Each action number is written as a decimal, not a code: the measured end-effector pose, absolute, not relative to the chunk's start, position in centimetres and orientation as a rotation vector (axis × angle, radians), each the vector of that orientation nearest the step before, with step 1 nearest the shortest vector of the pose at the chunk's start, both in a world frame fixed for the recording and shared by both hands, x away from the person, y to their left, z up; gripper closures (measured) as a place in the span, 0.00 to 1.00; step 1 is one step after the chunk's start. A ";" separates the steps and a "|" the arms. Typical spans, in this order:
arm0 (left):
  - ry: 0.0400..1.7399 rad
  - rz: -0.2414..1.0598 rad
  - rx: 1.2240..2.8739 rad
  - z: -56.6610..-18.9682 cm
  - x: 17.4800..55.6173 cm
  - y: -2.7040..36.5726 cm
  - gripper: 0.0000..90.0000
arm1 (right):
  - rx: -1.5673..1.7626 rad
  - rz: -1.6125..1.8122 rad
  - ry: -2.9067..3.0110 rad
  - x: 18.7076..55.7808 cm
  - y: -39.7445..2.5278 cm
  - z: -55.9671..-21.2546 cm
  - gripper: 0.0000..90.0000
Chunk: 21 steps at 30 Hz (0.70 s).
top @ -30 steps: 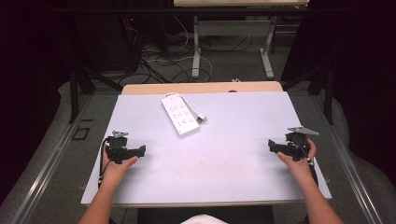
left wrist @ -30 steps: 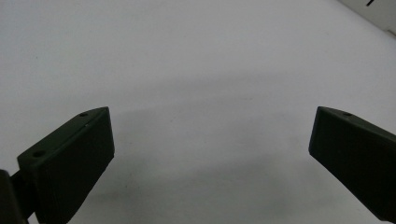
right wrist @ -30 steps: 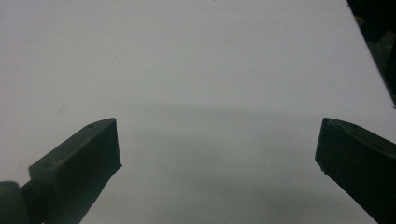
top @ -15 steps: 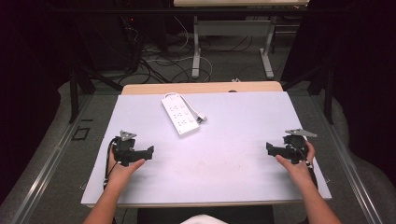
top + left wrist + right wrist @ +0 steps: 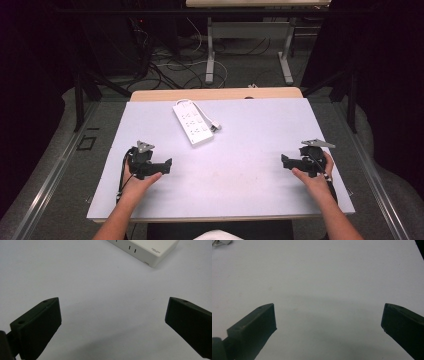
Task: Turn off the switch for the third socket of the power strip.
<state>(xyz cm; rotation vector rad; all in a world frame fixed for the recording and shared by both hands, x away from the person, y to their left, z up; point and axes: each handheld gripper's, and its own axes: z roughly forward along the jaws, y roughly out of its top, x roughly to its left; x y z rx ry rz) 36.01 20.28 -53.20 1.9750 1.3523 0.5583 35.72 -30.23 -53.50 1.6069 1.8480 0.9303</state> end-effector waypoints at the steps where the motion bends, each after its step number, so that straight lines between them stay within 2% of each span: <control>1: 1.348 0.549 1.987 -53.2 36.0 20.2 0.01 | 1.611 0.929 1.850 35.7 -30.1 -53.5 0.00; 10: 1.307 0.560 2.011 -53.2 35.7 19.1 0.04 | 1.590 0.923 1.872 35.7 -29.7 -53.7 0.00; 14: 1.303 0.563 2.026 -53.2 35.5 18.7 0.12 | 1.594 0.924 1.869 35.7 -29.7 -53.7 0.00; 21: 1.289 0.560 2.032 -52.9 35.8 18.1 0.18 | 1.603 0.927 1.861 35.5 -29.5 -53.6 0.00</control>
